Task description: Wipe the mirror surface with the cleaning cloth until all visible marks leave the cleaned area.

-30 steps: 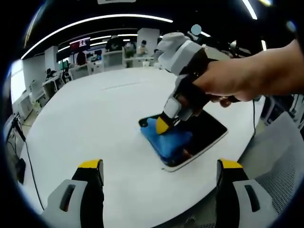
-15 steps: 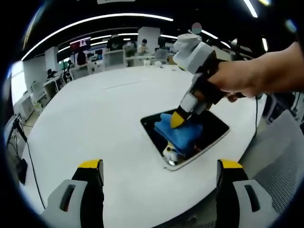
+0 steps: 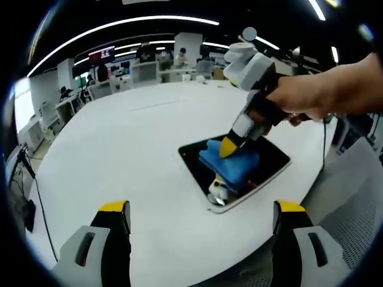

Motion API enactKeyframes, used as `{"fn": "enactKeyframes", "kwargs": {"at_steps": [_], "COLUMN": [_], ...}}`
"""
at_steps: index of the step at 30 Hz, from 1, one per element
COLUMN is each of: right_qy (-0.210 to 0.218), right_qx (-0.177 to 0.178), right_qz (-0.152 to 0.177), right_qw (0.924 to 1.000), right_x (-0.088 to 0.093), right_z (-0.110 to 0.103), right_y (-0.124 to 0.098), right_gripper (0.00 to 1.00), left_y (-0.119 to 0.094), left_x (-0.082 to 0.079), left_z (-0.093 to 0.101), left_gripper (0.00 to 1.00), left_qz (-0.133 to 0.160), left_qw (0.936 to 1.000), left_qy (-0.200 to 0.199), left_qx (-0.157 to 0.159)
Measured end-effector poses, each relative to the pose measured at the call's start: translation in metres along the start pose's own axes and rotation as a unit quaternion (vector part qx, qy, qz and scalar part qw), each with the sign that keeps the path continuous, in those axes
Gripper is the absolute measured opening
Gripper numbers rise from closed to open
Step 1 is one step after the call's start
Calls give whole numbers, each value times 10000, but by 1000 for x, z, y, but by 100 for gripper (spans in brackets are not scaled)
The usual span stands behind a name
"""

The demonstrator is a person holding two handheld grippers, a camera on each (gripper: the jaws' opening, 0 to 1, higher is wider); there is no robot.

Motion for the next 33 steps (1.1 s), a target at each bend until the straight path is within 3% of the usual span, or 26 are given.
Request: {"fn": "enactKeyframes", "kwargs": {"at_steps": [33], "right_qy": [212], "right_qx": [76], "right_qz": [55], "right_qw": [9997], "right_x": [5], "right_z": [53], "right_y": [-16], "right_gripper": [2], "left_y": [0], "left_x": [0], "left_z": [0], "left_gripper": [99], "left_qz": [-2], "left_qw": [9999], "left_qy": [-102], "left_qx": [-13]}}
Point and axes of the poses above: the point that each gripper's makers call its tool centre point, and the gripper's own axes: y roughly forward along the fingers, z roughly to its right, x roughly out of its underside, the point moved 9 cm from there along -y, roughly backward along the fingers, and after that the axes turned 11 degrees about y, right-handed, at the moved point
